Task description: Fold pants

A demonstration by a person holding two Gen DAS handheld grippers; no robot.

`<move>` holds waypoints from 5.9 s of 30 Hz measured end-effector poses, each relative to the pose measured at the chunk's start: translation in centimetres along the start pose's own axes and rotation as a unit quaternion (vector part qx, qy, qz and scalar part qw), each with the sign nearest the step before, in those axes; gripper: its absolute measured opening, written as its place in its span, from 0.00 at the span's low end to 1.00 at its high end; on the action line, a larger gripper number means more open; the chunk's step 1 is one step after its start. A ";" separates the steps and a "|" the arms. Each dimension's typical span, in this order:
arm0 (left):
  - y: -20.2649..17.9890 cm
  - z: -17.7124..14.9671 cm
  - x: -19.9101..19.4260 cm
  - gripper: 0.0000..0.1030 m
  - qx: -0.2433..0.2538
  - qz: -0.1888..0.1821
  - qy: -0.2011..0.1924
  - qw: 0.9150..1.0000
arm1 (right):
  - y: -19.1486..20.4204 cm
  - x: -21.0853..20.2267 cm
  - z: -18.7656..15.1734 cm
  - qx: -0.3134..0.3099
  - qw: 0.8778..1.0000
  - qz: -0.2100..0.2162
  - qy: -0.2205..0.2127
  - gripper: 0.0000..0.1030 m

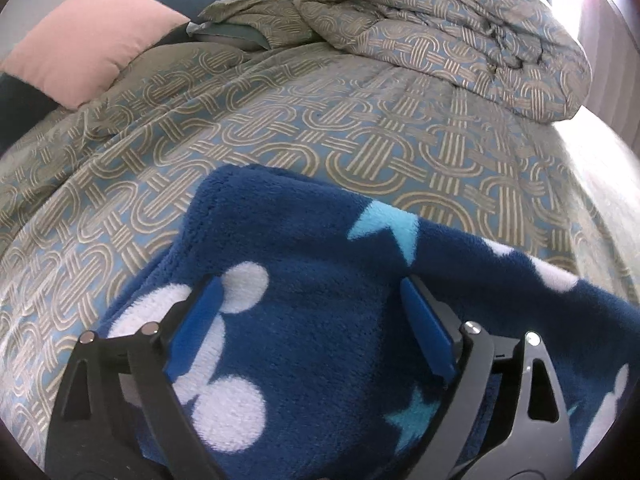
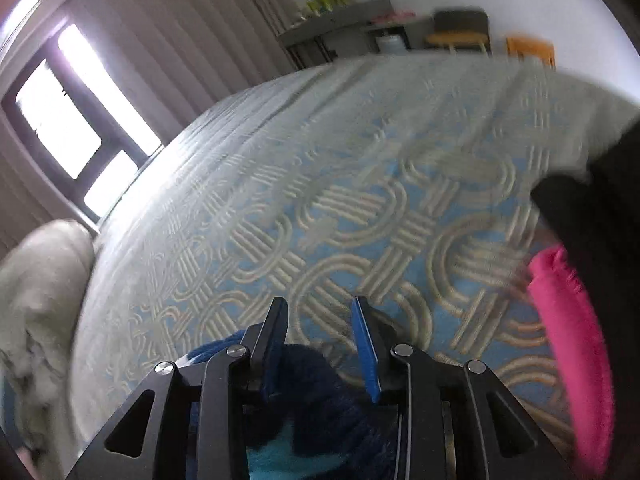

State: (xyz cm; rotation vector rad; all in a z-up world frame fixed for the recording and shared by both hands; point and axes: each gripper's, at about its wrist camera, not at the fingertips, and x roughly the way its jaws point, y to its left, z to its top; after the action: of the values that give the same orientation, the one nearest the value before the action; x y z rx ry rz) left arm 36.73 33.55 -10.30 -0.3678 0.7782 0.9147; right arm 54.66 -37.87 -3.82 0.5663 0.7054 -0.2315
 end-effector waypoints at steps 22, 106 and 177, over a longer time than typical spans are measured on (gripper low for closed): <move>17.1 -1.6 0.3 0.88 -0.336 -0.183 0.128 0.915 | 34.7 -6.3 -32.6 -0.043 0.833 0.391 0.389 0.70; -13.3 -4.3 -16.0 0.62 0.261 -0.481 0.034 0.836 | 28.1 1.9 -21.5 -0.066 0.827 0.398 0.392 0.17; -15.1 -5.7 -10.4 0.50 0.164 -0.260 0.025 0.951 | 20.9 -6.6 -17.7 -0.288 0.949 0.092 0.086 0.11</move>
State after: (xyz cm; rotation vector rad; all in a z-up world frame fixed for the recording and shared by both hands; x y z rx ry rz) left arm 42.73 15.57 -6.97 -0.2818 0.8118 0.2750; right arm 48.08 -10.52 -1.76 0.0879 0.8388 0.2013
